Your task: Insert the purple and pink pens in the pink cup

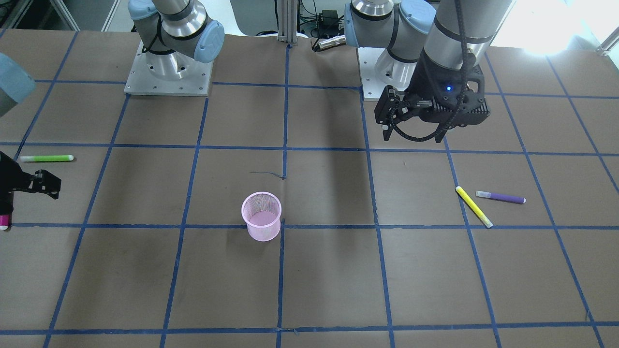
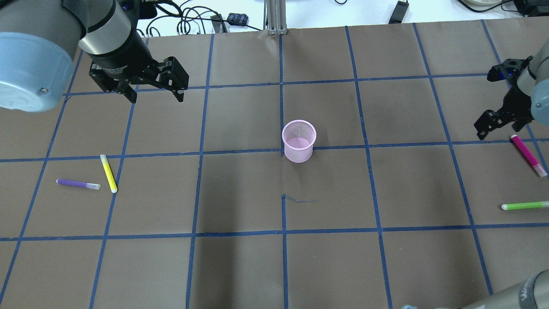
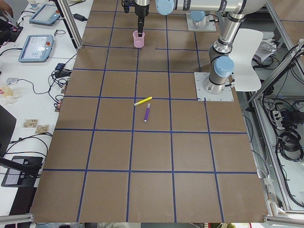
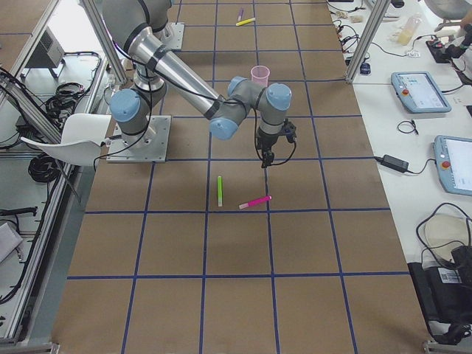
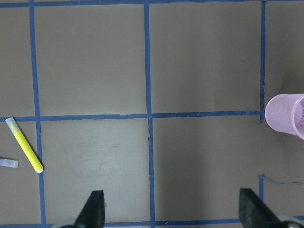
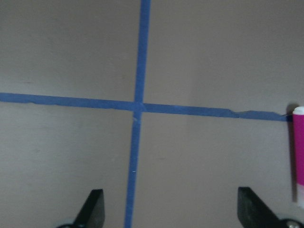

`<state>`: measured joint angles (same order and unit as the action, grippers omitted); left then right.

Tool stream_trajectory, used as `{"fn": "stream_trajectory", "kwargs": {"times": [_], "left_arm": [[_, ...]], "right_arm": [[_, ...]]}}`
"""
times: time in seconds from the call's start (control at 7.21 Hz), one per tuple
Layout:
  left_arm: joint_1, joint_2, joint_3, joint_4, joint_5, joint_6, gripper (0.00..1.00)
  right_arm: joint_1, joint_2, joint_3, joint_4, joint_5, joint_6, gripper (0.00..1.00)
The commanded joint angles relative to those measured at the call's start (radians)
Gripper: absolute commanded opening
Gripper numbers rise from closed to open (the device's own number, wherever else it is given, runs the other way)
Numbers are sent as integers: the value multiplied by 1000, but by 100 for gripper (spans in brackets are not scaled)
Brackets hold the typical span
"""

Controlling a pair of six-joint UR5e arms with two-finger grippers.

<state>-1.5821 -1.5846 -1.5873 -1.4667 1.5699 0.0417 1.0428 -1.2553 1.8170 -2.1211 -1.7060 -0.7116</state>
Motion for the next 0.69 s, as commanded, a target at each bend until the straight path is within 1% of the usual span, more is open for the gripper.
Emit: {"fn": "stream_trajectory", "kwargs": {"times": [0.0,0.14,0.28,0.42,0.55], "left_arm": [[133,6,-11,-29,1,255,100],[210,9,-31,-52,2,455,100],[309,9,-58,-52,-1,662,100],[411,2,-81,-52,4,822,100],[513,-24,-107,-50,-7,962,100]], "right_arm": [[-84,100,-51,-51,-4,-226,100],[-104,156,-114,-68,0,-273,100],[-124,201,-145,-44,3,-276,100],[-135,212,-146,-22,2,-279,100],[-135,218,-148,-25,2,-284,99]]}}
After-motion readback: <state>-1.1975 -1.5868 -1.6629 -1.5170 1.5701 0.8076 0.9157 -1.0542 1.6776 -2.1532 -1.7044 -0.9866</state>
